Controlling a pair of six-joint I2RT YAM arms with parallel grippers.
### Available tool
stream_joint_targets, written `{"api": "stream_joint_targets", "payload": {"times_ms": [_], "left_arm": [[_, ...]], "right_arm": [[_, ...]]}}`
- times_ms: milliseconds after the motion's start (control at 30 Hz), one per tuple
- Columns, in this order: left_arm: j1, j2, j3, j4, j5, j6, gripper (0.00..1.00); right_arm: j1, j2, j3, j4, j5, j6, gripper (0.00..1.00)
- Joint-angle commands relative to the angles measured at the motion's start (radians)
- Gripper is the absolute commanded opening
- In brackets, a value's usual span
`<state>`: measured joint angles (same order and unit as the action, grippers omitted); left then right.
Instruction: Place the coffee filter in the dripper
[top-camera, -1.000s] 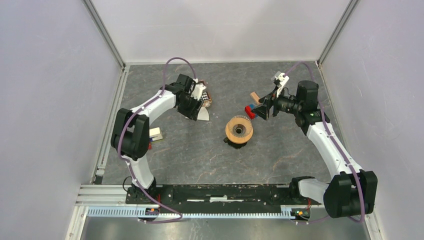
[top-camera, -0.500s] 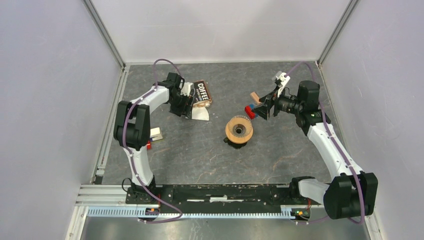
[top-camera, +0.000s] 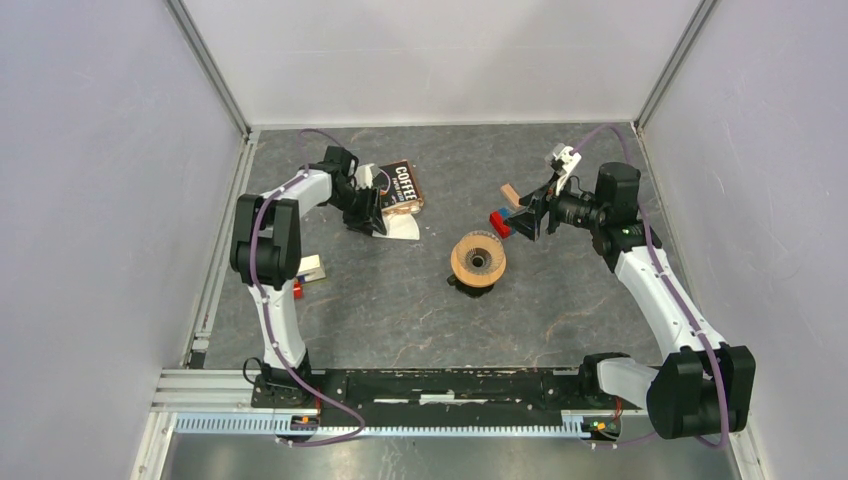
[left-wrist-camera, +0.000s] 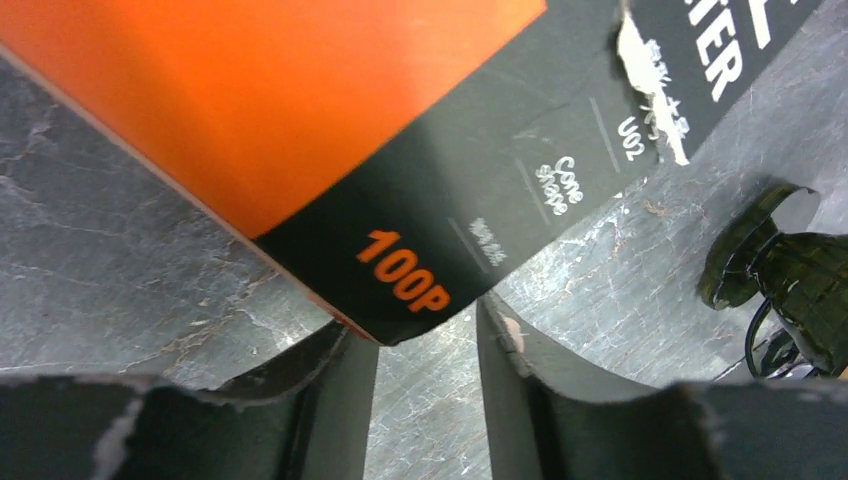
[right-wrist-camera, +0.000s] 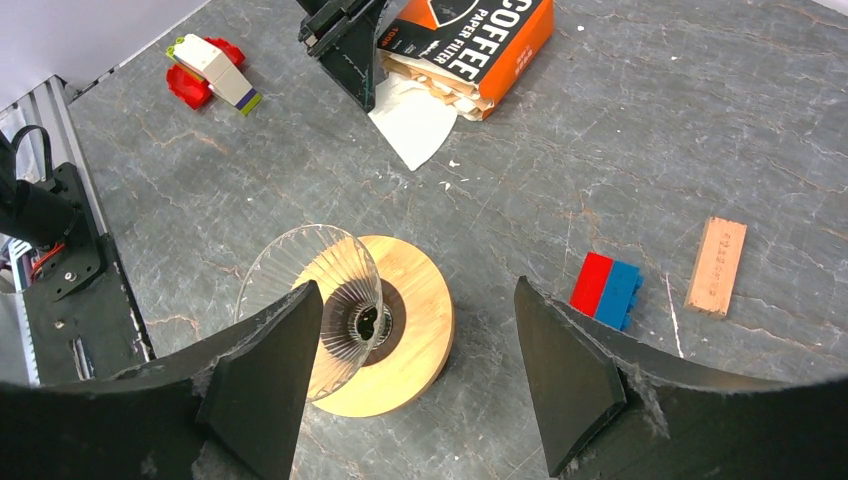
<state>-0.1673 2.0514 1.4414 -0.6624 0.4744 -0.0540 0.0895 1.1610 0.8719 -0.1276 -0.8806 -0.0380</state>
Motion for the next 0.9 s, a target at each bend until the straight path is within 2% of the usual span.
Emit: {"api": "stream_joint_targets", "payload": {"times_ms": [0,233,433,667,867], "left_arm": [[0.023,0.049,-0.007,0.030,0.052,-0.067,0.45],[0.049,0.047,-0.019,0.042,0.070,-0.079,0.25],[0.067,0.042,-0.019,0.044,0.095,-0.078,0.02],[0.086,-0.001,-0.019,-0.009,0.136,-0.045,0.02],[0.086,-0.061,-0.023,-0.154,0.171,0.088,0.02]], "right_arm": [[-0.008,-0.021,-0.004,0.038,-0.012,0.009,0.77],[-0.008,-0.019,-0.008,0.046,-0.014,0.014,0.78],[-0.010,-0.023,-0.010,0.049,-0.014,0.014,0.78],[-0.010,-0.023,-0.008,0.045,-0.012,0.013,0.78],[-0.010,-0.018,-0.005,0.040,-0.009,0.009,0.78]]}}
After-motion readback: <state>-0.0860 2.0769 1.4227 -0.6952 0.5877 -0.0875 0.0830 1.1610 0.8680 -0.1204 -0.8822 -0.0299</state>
